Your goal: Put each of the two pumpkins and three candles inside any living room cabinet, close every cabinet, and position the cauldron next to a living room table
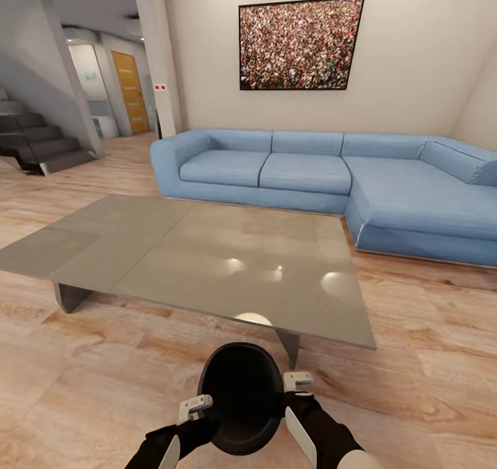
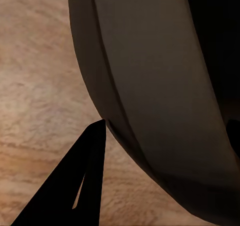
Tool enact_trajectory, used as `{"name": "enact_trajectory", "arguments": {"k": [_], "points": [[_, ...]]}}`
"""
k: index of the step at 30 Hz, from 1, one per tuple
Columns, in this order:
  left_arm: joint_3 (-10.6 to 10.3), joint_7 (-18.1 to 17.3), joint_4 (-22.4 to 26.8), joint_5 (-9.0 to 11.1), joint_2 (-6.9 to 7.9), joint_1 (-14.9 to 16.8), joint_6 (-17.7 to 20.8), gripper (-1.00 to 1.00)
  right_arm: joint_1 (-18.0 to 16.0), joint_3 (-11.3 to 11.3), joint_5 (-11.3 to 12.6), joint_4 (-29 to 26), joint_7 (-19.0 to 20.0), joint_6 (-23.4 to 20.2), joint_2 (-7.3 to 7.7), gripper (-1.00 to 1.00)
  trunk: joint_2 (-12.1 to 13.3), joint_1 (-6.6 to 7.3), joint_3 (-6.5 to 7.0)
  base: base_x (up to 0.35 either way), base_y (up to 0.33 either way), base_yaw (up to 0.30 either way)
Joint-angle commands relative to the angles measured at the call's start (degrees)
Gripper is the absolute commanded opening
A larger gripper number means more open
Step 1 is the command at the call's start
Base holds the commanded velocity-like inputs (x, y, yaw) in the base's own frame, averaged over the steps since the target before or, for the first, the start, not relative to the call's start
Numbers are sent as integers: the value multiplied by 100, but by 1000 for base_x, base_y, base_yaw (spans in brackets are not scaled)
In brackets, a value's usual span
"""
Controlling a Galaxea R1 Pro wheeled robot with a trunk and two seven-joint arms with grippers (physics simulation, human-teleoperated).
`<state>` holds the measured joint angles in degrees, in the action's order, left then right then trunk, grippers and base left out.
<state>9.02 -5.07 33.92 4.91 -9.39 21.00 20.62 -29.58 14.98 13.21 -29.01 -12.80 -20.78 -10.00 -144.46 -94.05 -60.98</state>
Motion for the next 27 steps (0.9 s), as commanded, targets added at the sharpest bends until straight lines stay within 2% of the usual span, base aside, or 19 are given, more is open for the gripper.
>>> {"name": "enact_trajectory", "arguments": {"k": [1, 8, 15, 27], "points": [[12, 6, -8, 247, 8, 1, 10, -100, -4, 22, 50, -17, 269, 100, 0, -100, -1, 1, 1, 31, 0, 0], [12, 6, -8, 247, 12, 1, 12, -100, -4, 22, 50, -17, 266, 100, 0, -100, -1, 1, 1, 7, 0, 0], [12, 6, -8, 247, 16, 1, 14, -100, -4, 22, 50, -17, 266, 100, 0, -100, -10, -17, -154, 0, 0, 0], [12, 6, -8, 247, 12, 1, 21, -100, -4, 22, 50, -17, 268, 100, 0, -100, -10, -17, -154, 20, 0, 0]]}}
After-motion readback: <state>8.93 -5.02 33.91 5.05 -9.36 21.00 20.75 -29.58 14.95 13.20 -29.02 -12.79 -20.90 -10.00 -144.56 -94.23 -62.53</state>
